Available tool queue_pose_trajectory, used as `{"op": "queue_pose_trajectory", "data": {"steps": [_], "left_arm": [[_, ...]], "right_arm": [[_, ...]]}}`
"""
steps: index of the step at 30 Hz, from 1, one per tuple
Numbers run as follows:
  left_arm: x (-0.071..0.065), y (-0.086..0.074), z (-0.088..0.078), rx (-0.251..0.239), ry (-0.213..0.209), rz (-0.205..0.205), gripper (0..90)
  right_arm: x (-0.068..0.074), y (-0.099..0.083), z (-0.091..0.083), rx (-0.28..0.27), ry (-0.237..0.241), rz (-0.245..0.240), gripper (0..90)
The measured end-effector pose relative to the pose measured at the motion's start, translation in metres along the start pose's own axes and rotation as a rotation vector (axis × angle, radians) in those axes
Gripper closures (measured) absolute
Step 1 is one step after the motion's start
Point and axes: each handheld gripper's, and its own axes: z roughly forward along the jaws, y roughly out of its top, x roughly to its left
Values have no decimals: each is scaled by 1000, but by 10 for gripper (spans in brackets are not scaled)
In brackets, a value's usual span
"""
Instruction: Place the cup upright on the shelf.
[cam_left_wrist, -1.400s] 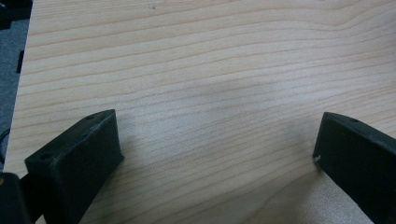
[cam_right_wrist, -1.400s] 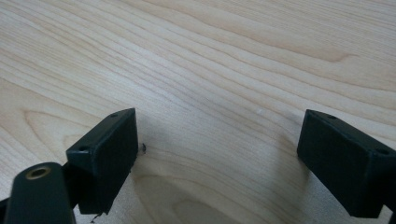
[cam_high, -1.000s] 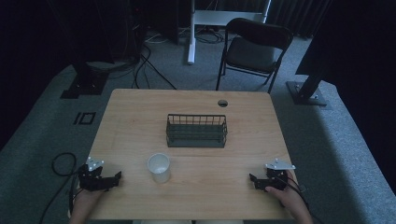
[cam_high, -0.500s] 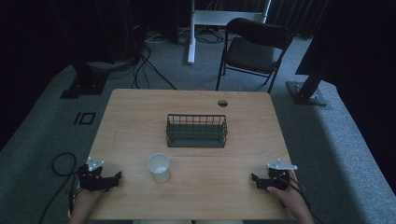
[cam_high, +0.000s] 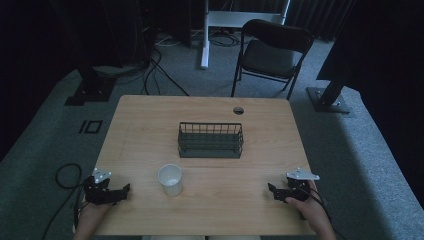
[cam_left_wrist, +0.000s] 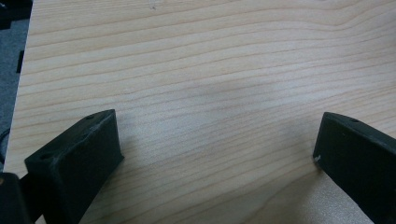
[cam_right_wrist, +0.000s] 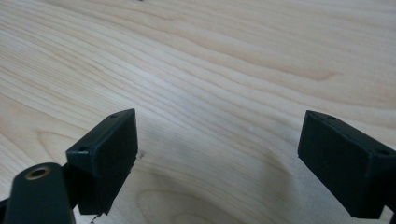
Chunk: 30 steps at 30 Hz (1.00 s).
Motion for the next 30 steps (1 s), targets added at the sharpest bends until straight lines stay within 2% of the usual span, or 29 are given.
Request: {"op": "queue_pose_trajectory", "data": {"steps": [10, 18, 21, 24, 26, 30], "left_arm": [[0, 0, 0, 0, 0, 0, 9], [0, 0, 0, 0, 0, 0, 9], [0, 0, 0, 0, 0, 0, 9], [0, 0, 0, 0, 0, 0, 9], [0, 0, 0, 0, 0, 0, 9], [0, 0, 0, 0, 0, 0, 9]], "right_arm": [[9, 11, -1, -5, 12, -50, 128], [14, 14, 1, -26, 37, -22, 126], [21, 19, 5, -33, 59, -40, 125], [25, 23, 6, -47, 81, -33, 124], [28, 25, 8, -48, 72, -46, 124], [34, 31, 10, -55, 91, -57, 125]]}}
